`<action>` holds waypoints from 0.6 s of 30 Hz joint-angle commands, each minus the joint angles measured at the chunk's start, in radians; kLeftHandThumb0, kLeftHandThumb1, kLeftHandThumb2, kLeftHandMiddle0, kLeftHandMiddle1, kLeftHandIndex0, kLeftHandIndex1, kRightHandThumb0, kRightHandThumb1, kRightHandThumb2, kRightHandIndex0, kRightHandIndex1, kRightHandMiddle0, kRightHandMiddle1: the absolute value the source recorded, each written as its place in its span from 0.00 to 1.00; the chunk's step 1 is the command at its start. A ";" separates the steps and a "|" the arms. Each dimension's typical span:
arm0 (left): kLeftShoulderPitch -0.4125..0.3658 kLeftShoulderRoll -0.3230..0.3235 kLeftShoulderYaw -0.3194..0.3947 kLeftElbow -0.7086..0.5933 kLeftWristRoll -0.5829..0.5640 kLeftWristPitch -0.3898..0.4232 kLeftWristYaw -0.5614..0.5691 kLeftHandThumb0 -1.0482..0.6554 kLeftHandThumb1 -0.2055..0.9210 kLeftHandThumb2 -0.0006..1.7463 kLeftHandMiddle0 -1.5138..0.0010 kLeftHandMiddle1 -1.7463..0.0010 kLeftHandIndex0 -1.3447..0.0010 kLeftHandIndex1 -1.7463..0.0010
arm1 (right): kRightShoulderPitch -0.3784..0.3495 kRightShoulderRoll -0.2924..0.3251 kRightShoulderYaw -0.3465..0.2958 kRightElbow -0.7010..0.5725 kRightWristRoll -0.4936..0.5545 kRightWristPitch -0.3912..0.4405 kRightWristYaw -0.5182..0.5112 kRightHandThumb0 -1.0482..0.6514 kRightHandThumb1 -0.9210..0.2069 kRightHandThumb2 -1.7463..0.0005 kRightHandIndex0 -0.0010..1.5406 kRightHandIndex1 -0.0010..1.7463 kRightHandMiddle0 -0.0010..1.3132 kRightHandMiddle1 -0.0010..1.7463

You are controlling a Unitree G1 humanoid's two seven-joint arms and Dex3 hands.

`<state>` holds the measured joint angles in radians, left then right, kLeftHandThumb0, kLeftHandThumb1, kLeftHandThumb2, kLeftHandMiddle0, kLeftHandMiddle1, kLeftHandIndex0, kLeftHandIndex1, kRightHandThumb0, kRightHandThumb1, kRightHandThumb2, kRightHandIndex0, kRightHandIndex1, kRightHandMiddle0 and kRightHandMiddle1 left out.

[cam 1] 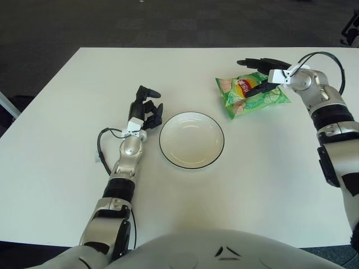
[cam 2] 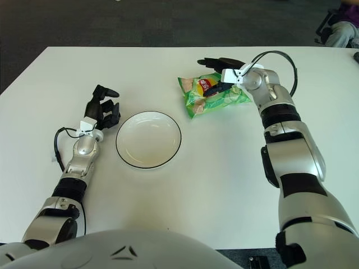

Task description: Put the snack into the plate.

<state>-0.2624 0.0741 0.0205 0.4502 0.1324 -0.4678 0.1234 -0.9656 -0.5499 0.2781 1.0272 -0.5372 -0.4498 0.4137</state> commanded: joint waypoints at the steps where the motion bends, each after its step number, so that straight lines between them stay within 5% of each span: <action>1: 0.029 -0.006 -0.004 0.001 0.012 -0.004 0.016 0.39 0.79 0.47 0.43 0.00 0.74 0.00 | -0.022 0.022 0.022 0.073 -0.010 0.036 -0.032 0.14 0.03 1.00 0.00 0.00 0.08 0.00; 18: 0.040 -0.010 -0.004 -0.013 0.015 -0.013 0.021 0.39 0.79 0.48 0.43 0.00 0.74 0.00 | 0.058 0.015 0.049 0.145 0.017 0.001 -0.090 0.11 0.03 0.99 0.00 0.00 0.11 0.01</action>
<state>-0.2501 0.0682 0.0193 0.4309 0.1395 -0.4691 0.1330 -0.9504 -0.5264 0.3247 1.1541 -0.5272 -0.4417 0.3253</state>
